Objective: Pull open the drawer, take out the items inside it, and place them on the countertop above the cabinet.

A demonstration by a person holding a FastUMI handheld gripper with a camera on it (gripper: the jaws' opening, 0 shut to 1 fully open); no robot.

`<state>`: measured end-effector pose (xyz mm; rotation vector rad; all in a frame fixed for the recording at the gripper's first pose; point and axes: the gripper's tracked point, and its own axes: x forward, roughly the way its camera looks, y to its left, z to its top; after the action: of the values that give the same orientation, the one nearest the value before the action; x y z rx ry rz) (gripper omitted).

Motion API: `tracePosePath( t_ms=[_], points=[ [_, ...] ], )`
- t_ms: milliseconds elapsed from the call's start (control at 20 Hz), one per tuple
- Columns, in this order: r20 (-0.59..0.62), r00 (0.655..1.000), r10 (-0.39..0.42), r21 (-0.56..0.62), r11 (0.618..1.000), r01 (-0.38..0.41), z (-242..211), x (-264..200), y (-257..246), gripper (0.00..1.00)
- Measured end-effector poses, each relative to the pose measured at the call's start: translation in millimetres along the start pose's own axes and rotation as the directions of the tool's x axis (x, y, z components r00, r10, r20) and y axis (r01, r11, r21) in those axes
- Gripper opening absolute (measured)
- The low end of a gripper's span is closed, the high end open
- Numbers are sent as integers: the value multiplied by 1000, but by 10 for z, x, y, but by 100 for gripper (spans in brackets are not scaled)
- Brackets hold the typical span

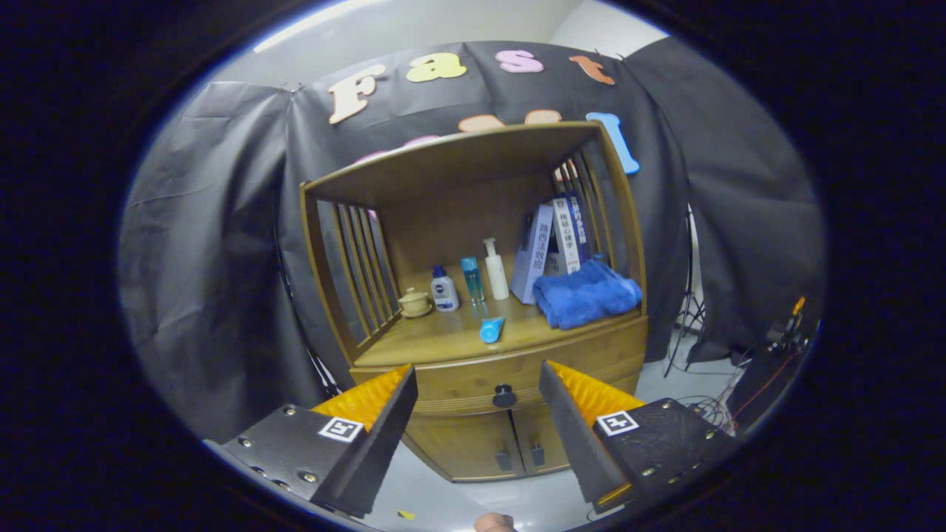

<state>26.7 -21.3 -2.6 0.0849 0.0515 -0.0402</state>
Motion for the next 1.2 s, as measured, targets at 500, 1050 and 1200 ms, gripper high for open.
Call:
tracePosePath(
  t_ms=[500,1050,1200],
  points=[
    [62,989,131,-125,985,-123,603,-674,238,99],
    [93,989,118,-102,989,-108,688,-729,-186,99],
    [75,991,113,-102,989,-105,657,-708,-239,99]
  ],
)
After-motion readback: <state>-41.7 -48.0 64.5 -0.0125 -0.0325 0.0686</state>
